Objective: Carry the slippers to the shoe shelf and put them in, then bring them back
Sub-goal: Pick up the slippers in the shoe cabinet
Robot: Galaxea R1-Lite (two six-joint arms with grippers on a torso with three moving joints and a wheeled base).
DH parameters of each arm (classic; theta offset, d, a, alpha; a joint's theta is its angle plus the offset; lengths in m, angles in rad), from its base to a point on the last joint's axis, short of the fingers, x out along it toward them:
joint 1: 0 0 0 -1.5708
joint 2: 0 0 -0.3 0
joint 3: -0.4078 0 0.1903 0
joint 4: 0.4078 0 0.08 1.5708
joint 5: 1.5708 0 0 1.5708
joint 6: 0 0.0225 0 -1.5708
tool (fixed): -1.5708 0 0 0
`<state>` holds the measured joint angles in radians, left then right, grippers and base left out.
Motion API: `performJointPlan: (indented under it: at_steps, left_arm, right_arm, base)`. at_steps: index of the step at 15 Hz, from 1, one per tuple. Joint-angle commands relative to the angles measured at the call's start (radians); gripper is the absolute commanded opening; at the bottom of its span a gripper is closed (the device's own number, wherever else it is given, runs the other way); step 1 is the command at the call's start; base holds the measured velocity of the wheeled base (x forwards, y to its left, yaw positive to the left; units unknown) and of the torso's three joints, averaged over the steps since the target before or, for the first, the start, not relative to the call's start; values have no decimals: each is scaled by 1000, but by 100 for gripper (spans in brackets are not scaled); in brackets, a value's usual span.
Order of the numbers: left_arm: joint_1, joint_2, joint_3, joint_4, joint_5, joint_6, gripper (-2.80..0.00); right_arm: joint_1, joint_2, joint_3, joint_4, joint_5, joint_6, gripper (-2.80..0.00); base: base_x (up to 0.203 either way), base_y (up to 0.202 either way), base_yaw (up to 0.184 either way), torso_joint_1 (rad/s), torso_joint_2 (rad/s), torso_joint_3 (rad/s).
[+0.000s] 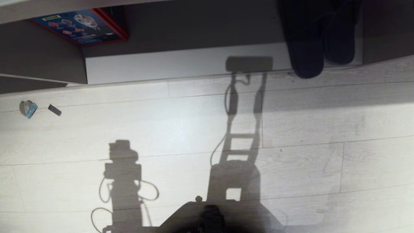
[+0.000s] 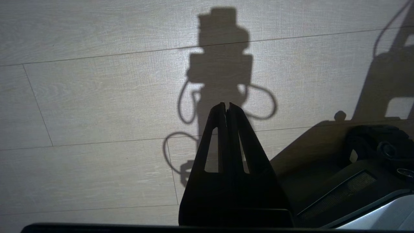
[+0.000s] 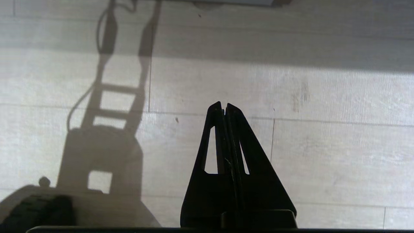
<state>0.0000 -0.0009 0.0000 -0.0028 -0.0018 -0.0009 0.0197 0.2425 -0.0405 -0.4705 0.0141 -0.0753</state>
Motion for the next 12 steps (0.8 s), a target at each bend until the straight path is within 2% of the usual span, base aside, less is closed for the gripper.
performJointPlan:
  at_steps: [1,5,6,8,12]
  left_arm:
    - [0,1,0,0,0,-1,-280]
    - [0,1,0,0,0,1,-280]
    - [0,1,0,0,0,1,-280]
    - [0,1,0,0,0,1,-280]
    - [0,1,0,0,0,1,-280]
  right_arm:
    - [-31,-102,37,56,15,12,-280]
    - [-31,-243,41,336,0,10,-280]
    - [-31,-243,42,390,-30,-2,-280]
    - [-30,-241,42,412,-40,-30,-280]
    - [-31,-241,42,438,1,-60,-280]
  base:
    - [0,0,0,0,0,0]
    - [0,0,0,0,0,0]
    - [0,0,0,0,0,0]
    - [0,0,0,0,0,0]
    - [0,0,0,0,0,0]
